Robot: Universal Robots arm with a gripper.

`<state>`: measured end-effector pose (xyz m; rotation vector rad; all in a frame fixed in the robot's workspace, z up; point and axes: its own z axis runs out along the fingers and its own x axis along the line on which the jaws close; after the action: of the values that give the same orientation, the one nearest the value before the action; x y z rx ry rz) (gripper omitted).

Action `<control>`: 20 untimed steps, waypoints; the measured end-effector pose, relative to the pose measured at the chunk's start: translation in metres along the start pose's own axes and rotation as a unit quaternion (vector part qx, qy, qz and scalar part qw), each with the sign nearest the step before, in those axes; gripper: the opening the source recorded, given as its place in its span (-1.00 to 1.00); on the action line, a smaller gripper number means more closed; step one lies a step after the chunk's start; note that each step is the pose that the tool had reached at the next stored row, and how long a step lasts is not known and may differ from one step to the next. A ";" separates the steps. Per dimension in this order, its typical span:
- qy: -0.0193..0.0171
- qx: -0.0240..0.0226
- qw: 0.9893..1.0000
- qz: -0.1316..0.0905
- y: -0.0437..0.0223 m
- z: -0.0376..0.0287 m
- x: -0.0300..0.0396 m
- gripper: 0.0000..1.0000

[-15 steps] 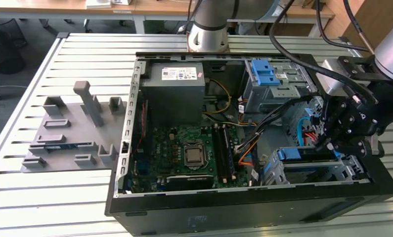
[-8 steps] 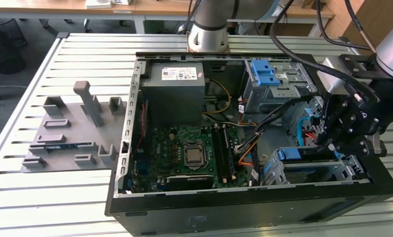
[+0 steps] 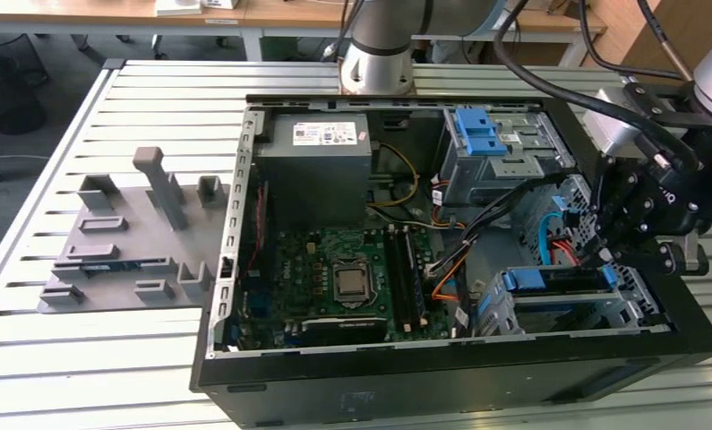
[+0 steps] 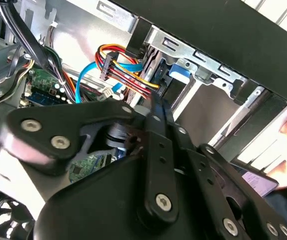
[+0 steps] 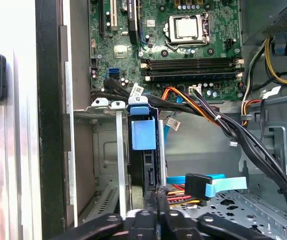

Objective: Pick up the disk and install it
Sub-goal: 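Insert the first disk wire, then insert the second disk wire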

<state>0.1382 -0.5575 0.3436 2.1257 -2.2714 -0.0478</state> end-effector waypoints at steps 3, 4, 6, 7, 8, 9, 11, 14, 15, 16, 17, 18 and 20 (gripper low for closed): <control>0.000 0.000 1.000 0.000 0.0000 -0.0001 0.0000 -0.79; 0.000 0.000 1.000 0.000 0.0000 -0.0001 0.0000 -0.79; 0.000 0.000 1.000 0.000 0.0000 -0.0001 0.0000 -0.79; 0.000 0.000 1.000 0.000 0.0000 -0.0001 0.0000 -0.79; 0.000 0.000 1.000 0.000 0.0000 -0.0001 0.0000 -0.79; 0.000 0.000 1.000 0.000 0.0000 -0.0001 0.0000 -0.79; 0.000 0.000 1.000 0.000 0.0000 -0.0001 0.0000 -0.79; 0.000 0.000 1.000 0.000 0.0000 -0.0001 0.0000 -0.79; 0.000 0.000 1.000 0.000 0.0000 -0.0001 0.0000 -0.79; 0.000 0.000 1.000 0.000 0.0000 -0.0001 0.0000 -0.79; 0.000 0.000 1.000 0.000 0.0000 -0.0001 0.0000 -0.79; 0.000 0.000 1.000 0.000 0.0000 -0.0001 0.0000 -0.79; 0.000 0.000 1.000 0.000 0.0004 -0.0001 0.0000 -0.79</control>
<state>0.1378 -0.5574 0.3438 2.1253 -2.2713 -0.0470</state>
